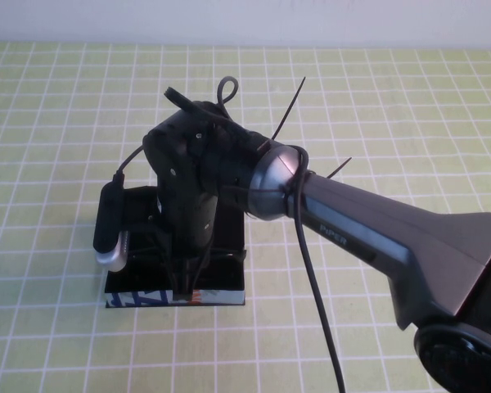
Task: Return glasses to glasses case
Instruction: Place the glasses in the glasses case
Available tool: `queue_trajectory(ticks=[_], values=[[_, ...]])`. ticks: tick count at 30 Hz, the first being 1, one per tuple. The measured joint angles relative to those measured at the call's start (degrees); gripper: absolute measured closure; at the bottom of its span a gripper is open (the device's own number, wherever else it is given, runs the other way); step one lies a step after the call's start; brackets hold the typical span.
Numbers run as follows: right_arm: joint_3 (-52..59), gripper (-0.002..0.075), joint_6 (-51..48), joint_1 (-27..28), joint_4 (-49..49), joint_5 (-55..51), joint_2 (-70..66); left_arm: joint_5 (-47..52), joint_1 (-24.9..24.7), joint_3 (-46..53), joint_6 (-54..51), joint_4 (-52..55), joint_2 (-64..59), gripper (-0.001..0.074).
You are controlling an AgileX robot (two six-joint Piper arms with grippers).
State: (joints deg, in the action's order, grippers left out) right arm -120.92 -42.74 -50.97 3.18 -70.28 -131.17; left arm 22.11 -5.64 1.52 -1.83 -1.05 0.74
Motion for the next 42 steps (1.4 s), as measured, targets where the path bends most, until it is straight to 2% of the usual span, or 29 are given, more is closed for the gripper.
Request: queue_trajectory(ticks=[42], values=[[-0.1, 0.0668, 4.0, -2.2, 2.6, 0.0, -0.3, 0.0, 0.0, 0.0, 0.0, 0.0, 0.0, 0.0737]])
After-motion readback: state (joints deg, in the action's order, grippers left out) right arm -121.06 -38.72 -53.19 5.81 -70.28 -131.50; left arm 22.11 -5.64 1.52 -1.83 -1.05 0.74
